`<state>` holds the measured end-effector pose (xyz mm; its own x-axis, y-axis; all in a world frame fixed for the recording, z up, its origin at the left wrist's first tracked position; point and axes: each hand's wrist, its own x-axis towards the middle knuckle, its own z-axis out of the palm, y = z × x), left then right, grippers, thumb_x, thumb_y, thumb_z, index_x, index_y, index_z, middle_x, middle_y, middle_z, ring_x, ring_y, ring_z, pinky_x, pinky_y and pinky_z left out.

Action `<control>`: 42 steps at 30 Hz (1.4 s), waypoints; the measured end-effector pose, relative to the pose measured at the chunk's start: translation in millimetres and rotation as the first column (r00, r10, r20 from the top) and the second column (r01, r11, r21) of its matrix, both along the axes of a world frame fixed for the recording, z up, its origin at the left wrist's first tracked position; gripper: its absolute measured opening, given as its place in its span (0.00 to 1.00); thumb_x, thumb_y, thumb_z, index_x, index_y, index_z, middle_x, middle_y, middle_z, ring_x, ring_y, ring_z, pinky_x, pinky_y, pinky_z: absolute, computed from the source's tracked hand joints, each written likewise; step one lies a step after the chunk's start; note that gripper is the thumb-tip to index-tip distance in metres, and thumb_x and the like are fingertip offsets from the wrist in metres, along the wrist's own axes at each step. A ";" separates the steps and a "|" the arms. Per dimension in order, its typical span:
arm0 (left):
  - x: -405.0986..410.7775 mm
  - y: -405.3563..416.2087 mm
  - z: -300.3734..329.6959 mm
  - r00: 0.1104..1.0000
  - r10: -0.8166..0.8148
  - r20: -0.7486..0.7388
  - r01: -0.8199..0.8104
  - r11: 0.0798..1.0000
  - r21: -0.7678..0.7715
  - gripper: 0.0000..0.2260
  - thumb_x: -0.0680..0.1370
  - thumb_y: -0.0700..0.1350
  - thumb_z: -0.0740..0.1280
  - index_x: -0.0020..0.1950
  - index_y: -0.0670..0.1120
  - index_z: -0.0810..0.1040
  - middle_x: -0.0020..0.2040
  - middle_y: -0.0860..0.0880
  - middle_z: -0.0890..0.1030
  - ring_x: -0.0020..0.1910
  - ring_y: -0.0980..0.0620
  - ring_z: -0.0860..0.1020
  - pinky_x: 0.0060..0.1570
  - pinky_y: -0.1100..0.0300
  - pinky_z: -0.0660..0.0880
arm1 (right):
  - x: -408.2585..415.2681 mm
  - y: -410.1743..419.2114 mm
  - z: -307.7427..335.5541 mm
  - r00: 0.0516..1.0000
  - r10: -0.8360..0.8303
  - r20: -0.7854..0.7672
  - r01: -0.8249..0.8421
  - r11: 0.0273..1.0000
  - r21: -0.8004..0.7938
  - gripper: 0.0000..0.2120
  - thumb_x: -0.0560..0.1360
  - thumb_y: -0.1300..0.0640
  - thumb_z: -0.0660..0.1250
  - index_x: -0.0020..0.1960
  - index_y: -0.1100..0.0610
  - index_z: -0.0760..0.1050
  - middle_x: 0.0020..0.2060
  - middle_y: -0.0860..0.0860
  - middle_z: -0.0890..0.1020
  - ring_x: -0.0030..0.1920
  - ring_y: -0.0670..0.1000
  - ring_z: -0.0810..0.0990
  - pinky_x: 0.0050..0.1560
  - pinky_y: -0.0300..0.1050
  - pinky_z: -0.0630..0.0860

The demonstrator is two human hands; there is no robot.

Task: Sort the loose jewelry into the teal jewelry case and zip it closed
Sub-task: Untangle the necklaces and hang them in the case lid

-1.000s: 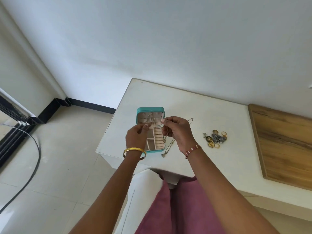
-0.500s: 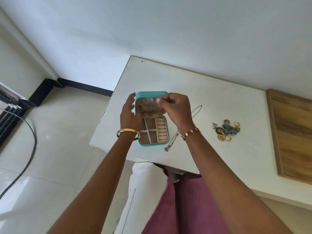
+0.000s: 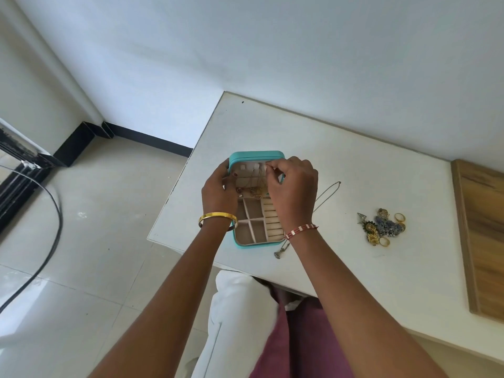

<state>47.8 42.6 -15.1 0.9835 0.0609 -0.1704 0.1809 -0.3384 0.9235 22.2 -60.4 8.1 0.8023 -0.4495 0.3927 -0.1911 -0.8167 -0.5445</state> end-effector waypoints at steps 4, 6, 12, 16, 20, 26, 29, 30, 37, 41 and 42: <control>0.2 1.0 -4.3 1.000 0.004 0.012 -0.004 1.000 -0.007 0.16 0.79 0.37 0.58 0.66 0.44 0.73 0.62 0.45 0.77 0.60 0.46 0.76 0.60 0.59 0.71 | 4.0 5.4 -4.7 0.997 -0.054 0.051 0.055 0.998 -0.037 0.03 0.67 0.61 0.73 0.40 0.60 0.82 0.32 0.54 0.83 0.33 0.56 0.78 0.39 0.42 0.65; -0.5 1.4 -5.3 1.000 0.004 0.016 -0.004 1.000 -0.006 0.16 0.78 0.36 0.58 0.66 0.44 0.73 0.62 0.45 0.78 0.59 0.46 0.76 0.61 0.59 0.71 | 5.7 6.4 -7.2 0.993 -0.091 0.070 0.092 0.996 -0.016 0.03 0.67 0.61 0.73 0.41 0.59 0.82 0.32 0.54 0.83 0.33 0.56 0.77 0.39 0.42 0.65; -3.1 1.2 -6.3 1.000 0.020 0.014 -0.020 1.000 -0.005 0.16 0.78 0.37 0.59 0.66 0.44 0.73 0.63 0.45 0.77 0.60 0.46 0.75 0.60 0.61 0.69 | 6.7 11.8 -8.3 0.972 -0.222 0.079 0.209 0.967 0.142 0.03 0.69 0.61 0.71 0.42 0.59 0.82 0.33 0.55 0.84 0.34 0.57 0.77 0.42 0.44 0.65; -3.4 2.1 -6.5 1.000 0.014 0.016 -0.014 1.000 0.005 0.16 0.78 0.37 0.60 0.66 0.43 0.73 0.63 0.45 0.77 0.60 0.46 0.75 0.60 0.61 0.69 | 6.8 10.9 -5.4 0.966 -0.256 0.038 0.231 0.920 0.316 0.05 0.72 0.59 0.69 0.45 0.59 0.82 0.38 0.55 0.85 0.40 0.57 0.79 0.47 0.47 0.73; -3.0 2.3 -7.6 1.000 0.014 0.015 -0.014 1.000 -0.003 0.16 0.78 0.38 0.60 0.66 0.44 0.72 0.63 0.45 0.77 0.60 0.46 0.75 0.60 0.63 0.68 | 4.4 7.6 -5.1 0.967 -0.256 0.016 0.244 0.938 0.245 0.05 0.73 0.59 0.68 0.46 0.58 0.82 0.40 0.54 0.85 0.43 0.57 0.77 0.47 0.44 0.63; -1.9 2.6 -9.6 1.000 0.012 0.008 -0.012 1.000 -0.008 0.16 0.78 0.38 0.60 0.66 0.44 0.73 0.63 0.45 0.77 0.61 0.47 0.75 0.60 0.62 0.69 | 5.7 -2.6 -10.4 0.984 -0.178 0.031 0.180 0.958 -0.222 0.03 0.65 0.61 0.74 0.37 0.57 0.81 0.28 0.52 0.81 0.32 0.57 0.75 0.39 0.45 0.61; -0.9 3.7 -9.7 1.000 0.008 0.009 -0.008 1.000 -0.012 0.16 0.78 0.39 0.60 0.66 0.44 0.73 0.62 0.45 0.77 0.60 0.47 0.76 0.62 0.59 0.70 | 3.8 -9.6 -11.2 0.993 -0.121 0.006 0.114 0.923 -0.367 0.04 0.65 0.59 0.75 0.36 0.55 0.81 0.26 0.50 0.78 0.32 0.55 0.74 0.39 0.44 0.63; -0.7 3.8 -9.6 1.000 0.007 0.007 -0.007 1.000 -0.017 0.16 0.78 0.39 0.60 0.66 0.44 0.73 0.62 0.45 0.78 0.60 0.47 0.76 0.62 0.58 0.71 | 2.3 -11.1 -11.9 0.995 -0.101 -0.008 0.090 0.914 -0.395 0.04 0.65 0.58 0.75 0.36 0.55 0.80 0.26 0.50 0.78 0.33 0.55 0.74 0.39 0.44 0.65; -4.0 1.8 -8.9 1.000 -0.022 0.006 0.022 0.999 -0.040 0.16 0.78 0.40 0.60 0.66 0.44 0.73 0.62 0.46 0.78 0.59 0.48 0.76 0.62 0.56 0.72 | -20.1 -17.9 -22.1 0.996 0.012 0.083 -0.004 0.995 -0.100 0.06 0.69 0.62 0.69 0.46 0.57 0.81 0.33 0.53 0.81 0.36 0.56 0.75 0.40 0.45 0.69; -4.9 3.4 -10.2 0.999 -0.041 0.002 0.041 0.999 -0.035 0.16 0.79 0.42 0.60 0.66 0.44 0.73 0.62 0.45 0.78 0.59 0.48 0.76 0.62 0.55 0.73 | -33.5 -20.0 -25.6 0.991 -0.099 0.093 0.062 0.939 0.339 0.05 0.71 0.65 0.68 0.47 0.60 0.80 0.40 0.54 0.82 0.38 0.52 0.77 0.39 0.42 0.76; -5.7 4.1 -10.9 0.999 -0.052 -0.006 0.051 0.998 -0.026 0.16 0.79 0.42 0.60 0.66 0.43 0.73 0.62 0.45 0.78 0.59 0.47 0.76 0.62 0.55 0.73 | -36.3 -21.8 -26.6 0.990 -0.120 0.075 0.080 0.911 0.405 0.05 0.72 0.65 0.68 0.46 0.60 0.80 0.41 0.54 0.83 0.38 0.50 0.77 0.40 0.37 0.75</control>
